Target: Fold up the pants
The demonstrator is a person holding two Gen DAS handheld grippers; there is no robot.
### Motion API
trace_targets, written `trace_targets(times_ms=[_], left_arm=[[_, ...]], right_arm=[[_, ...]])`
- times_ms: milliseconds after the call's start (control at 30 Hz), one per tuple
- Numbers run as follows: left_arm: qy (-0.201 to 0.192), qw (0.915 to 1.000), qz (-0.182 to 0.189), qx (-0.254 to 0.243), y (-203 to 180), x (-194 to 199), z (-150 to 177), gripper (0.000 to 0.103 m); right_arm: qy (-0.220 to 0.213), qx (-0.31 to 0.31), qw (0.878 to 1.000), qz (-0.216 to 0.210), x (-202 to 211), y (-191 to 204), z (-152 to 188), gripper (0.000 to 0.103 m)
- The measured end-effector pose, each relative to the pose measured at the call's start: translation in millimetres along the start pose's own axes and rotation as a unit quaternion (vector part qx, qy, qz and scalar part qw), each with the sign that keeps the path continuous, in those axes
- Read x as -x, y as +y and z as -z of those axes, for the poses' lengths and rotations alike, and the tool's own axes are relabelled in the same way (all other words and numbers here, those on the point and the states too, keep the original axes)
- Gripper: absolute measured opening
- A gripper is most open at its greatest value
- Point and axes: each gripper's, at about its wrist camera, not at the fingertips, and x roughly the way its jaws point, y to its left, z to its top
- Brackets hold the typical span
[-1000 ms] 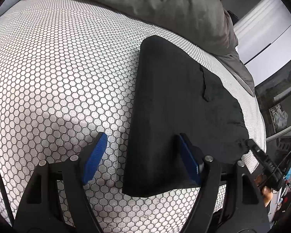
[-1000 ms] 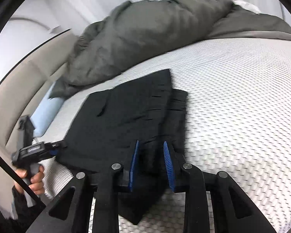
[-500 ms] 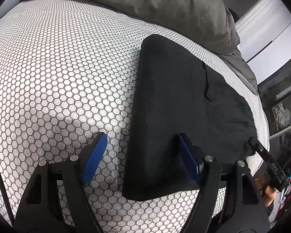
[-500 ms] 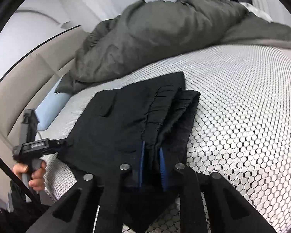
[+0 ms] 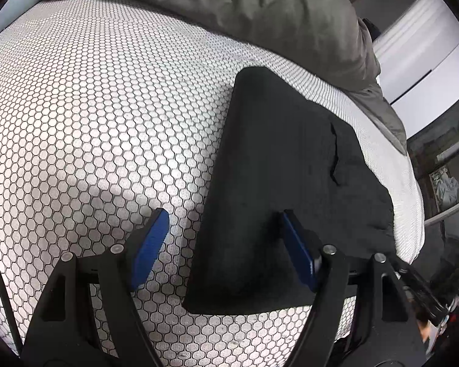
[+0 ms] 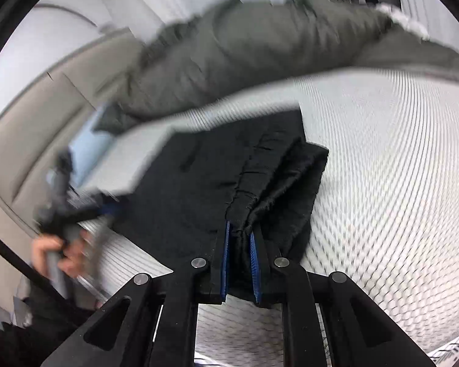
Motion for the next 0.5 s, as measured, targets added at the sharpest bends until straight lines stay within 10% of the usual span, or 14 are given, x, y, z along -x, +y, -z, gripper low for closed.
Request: trace_targets(times_ms=[67,233,500], left_arm=[[-0.003,0.9999,-0.011,-0.01,-1.0,0.7,2.5,0.071],[-0.013,0.9995,-0.022,-0.016,-1.3,5.4,1.1,0.071],[-0.032,0.9977,-0.044,-0.04,-12.9,-6.3,-1.2,0.071]], right_arm=[[-0.009,-0.027,1.0,-0.014,-5.5,-13.7,6.2,0.017],[-0.053,-0.031,0.998,0.004,14.7,-24.0,13.6,0.071],[-0.02,-0.076,0.996,-0.036,-17.1,-46.6,-29.6,0.071]])
